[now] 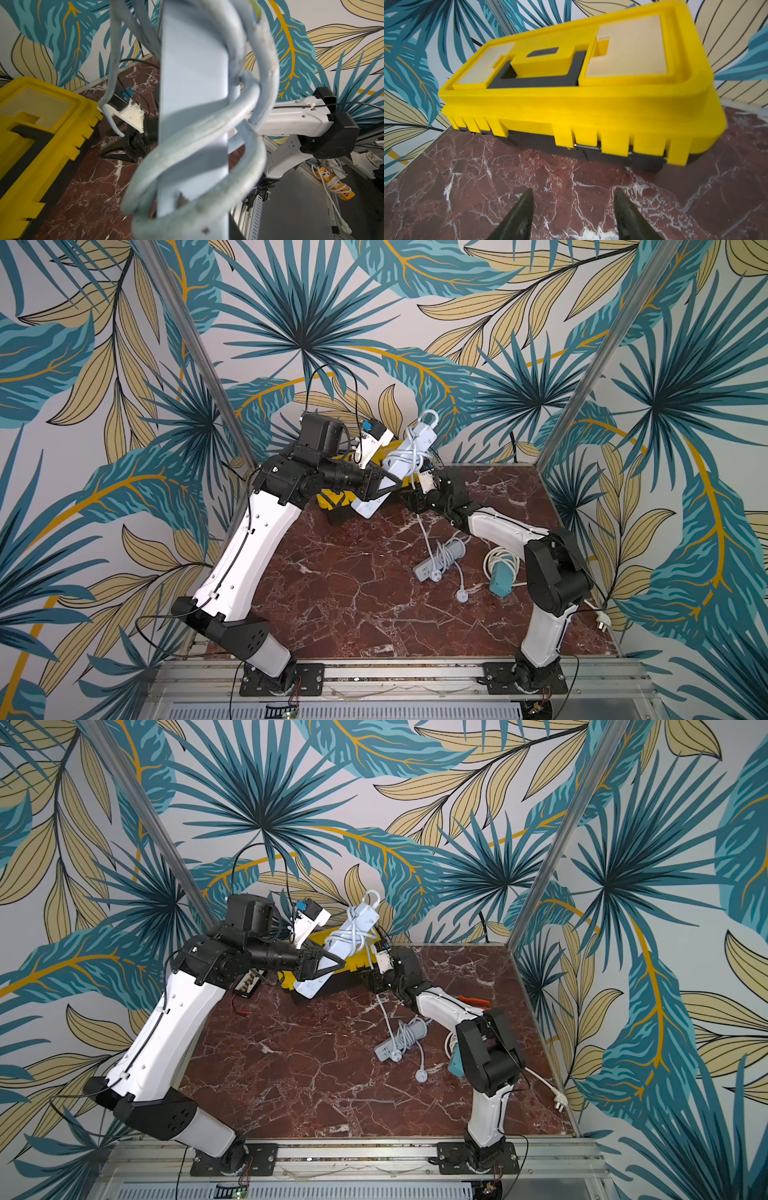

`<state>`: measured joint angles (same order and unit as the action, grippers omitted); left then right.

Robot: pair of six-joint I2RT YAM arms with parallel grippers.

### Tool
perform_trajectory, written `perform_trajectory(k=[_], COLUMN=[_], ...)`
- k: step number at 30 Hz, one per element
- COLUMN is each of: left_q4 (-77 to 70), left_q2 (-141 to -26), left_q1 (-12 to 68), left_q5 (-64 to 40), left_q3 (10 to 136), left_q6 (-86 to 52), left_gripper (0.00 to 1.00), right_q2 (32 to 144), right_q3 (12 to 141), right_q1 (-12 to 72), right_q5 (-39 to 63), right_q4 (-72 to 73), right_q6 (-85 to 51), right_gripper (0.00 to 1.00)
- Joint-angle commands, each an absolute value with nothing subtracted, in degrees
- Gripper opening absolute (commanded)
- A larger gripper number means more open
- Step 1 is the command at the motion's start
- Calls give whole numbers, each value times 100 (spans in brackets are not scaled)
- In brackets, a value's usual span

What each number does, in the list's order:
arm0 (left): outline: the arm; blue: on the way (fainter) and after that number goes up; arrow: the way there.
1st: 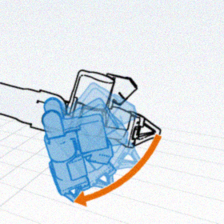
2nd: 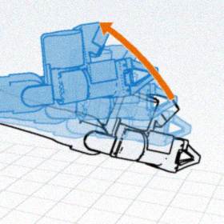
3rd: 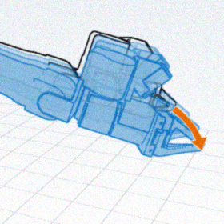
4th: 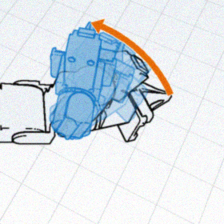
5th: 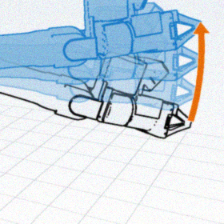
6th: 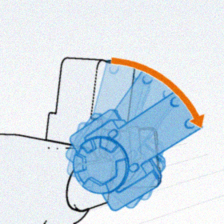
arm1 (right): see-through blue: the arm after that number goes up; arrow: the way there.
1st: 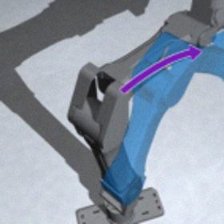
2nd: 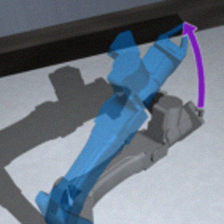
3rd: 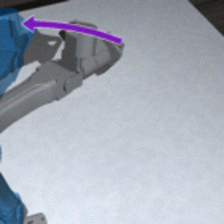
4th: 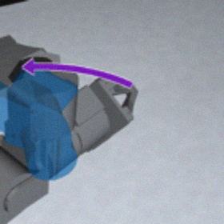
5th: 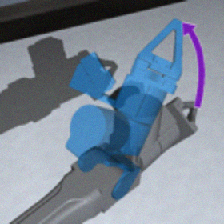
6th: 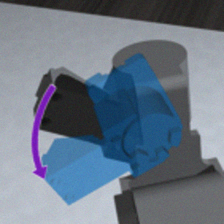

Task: Wrap the cord around the power strip
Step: Wrap the power cord around the power strip.

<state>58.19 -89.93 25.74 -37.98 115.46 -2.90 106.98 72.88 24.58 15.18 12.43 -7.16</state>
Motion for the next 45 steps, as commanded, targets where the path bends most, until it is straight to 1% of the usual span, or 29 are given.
perform_trajectory(k=[1,3,5,6,9,11,14,19,22,26,27,28,31,32,34,36,38,41,45], left_q4=[5036,5008,4964,4936,4684,4471,4410,4409,4408,4417,4412,4420,4458,4520,4605,4643,4750,5258,5405], left_q2=[-8869,-8884,-8898,-8899,-8884,-8881,-8951,-9113,-9147,-9285,-9325,-9354,-9379,-9364,-9248,-8967,-8653,-8416,-8110], left_q1=[2531,2531,2516,2494,2267,2015,1839,1608,1519,1471,1486,1507,1813,1974,2317,2595,2798,3090,3370], left_q5=[-3541,-3525,-3419,-3346,-3073,-2947,-2709,-2412,-1571,-667,-429,-252,516,569,285,-516,-1382,-2462,-3152], left_q3=[11883,11883,11883,11874,11743,11588,11498,11371,11074,10625,10481,10346,9798,9614,9235,8733,8242,7893,7567], left_q6=[-289,-320,-348,-366,-636,-940,-1029,-888,-397,410,579,745,1398,1605,1961,2242,2398,2781,3006], left_gripper=[0,0,0,0,0,0,0,0,0,0,0,0,0,0,0,0,0,0,0], right_q2=[10231,10086,10000,9977,9845,9678,9443,9071,8679,8107,7983,7877,7636,7580,7511,7512,7589,7738,8075], right_q3=[6814,6648,6546,6477,6196,6012,6098,6598,6730,6898,7001,7095,7466,7593,7734,7831,8054,8525,9136], right_q1=[2572,2649,2751,2803,2981,3124,3327,3704,4027,4515,4570,4796,4991,4987,4980,4882,4663,4220,3702], right_q5=[1037,942,730,587,234,156,180,305,220,-123,-137,-108,-70,-119,-614,-1050,-1152,-639,153], right_q4=[1802,1770,1638,1623,1634,1706,1304,144,-587,-1806,-2114,-2400,-3152,-3342,-3490,-3524,-3553,-3662,-3785], right_q6=[-1129,-1208,-1222,-1248,-1293,-1207,-855,-251,344,1484,1817,2133,3058,3338,3891,4540,4986,5173,5131], right_gripper=[63,62,54,49,26,15,5,1,0,0,0,0,0,0,0,0,0,0,0])
